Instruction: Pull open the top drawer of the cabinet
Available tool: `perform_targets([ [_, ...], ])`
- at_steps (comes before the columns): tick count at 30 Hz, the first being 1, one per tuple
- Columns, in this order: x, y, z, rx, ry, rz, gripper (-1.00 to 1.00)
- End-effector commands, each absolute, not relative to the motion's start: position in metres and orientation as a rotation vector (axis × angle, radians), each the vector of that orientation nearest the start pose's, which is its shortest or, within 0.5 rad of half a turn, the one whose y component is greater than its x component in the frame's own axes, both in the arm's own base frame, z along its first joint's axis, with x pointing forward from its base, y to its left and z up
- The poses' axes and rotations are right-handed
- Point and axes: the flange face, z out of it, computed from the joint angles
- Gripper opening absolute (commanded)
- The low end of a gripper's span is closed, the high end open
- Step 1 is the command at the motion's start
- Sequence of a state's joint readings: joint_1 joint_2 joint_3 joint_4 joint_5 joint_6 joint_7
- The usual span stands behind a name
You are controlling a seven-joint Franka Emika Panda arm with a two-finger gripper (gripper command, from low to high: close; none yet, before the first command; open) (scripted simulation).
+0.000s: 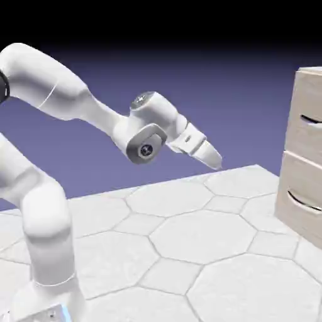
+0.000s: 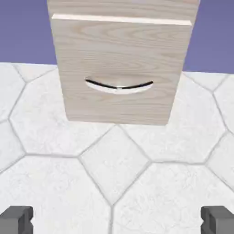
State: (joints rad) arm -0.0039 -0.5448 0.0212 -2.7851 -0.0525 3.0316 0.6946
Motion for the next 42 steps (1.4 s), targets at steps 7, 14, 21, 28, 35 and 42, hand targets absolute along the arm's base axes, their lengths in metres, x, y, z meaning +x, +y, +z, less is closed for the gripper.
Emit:
perform_targets([
  [7, 0.439, 0.048, 0.458, -2.965, 0.047, -1.198, 1.00],
  [14, 0.477, 0.083, 0.445, -3.117, -0.886, -1.196, 1.00],
  [21, 0.510, 0.112, 0.426, -2.958, -1.867, -1.094, 1.00],
  [28, 0.541, 0.133, 0.409, -2.488, -2.771, -0.930, 1.00],
  [35, 0.571, 0.144, 0.399, 1.018, 2.007, 0.418, 1.00],
  [42, 0.603, 0.143, 0.398, 0.473, 2.063, 0.241, 1.00],
])
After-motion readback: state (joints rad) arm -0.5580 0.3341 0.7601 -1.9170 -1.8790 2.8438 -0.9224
